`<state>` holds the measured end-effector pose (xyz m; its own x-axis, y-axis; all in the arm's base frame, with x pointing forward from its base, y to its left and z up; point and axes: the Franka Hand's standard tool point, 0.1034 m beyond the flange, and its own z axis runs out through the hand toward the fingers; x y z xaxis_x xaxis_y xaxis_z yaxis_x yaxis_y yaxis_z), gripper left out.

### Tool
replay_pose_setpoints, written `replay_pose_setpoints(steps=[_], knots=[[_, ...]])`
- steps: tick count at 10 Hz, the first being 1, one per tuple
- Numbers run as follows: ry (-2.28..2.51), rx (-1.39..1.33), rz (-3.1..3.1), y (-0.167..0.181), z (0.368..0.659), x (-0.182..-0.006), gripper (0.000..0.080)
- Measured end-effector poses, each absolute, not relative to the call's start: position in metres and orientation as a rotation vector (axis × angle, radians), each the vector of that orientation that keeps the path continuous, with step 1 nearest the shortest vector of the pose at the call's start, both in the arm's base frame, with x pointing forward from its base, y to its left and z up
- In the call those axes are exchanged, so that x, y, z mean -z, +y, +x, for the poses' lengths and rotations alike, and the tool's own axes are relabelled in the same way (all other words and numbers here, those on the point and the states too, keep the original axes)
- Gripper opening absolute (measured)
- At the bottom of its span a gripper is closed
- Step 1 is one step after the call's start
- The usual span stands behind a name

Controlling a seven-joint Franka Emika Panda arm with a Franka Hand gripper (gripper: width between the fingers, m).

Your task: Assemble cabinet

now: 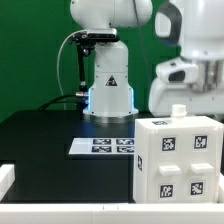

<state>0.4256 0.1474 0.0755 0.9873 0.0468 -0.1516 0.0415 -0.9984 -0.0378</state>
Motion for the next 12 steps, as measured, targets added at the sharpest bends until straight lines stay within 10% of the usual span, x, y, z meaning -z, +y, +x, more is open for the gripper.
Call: replay_pose_setpoints(steps=[3,9,12], knots=[[-0.05,-0.227,-3.043,0.081,0.451,-0.111,0.0557],[-0.122,-0.216,-3.004,0.052,0.468,-0.109,0.0558],[-0.148,-0.151,-3.022,0.05,0.505,-0.152,0.0558]])
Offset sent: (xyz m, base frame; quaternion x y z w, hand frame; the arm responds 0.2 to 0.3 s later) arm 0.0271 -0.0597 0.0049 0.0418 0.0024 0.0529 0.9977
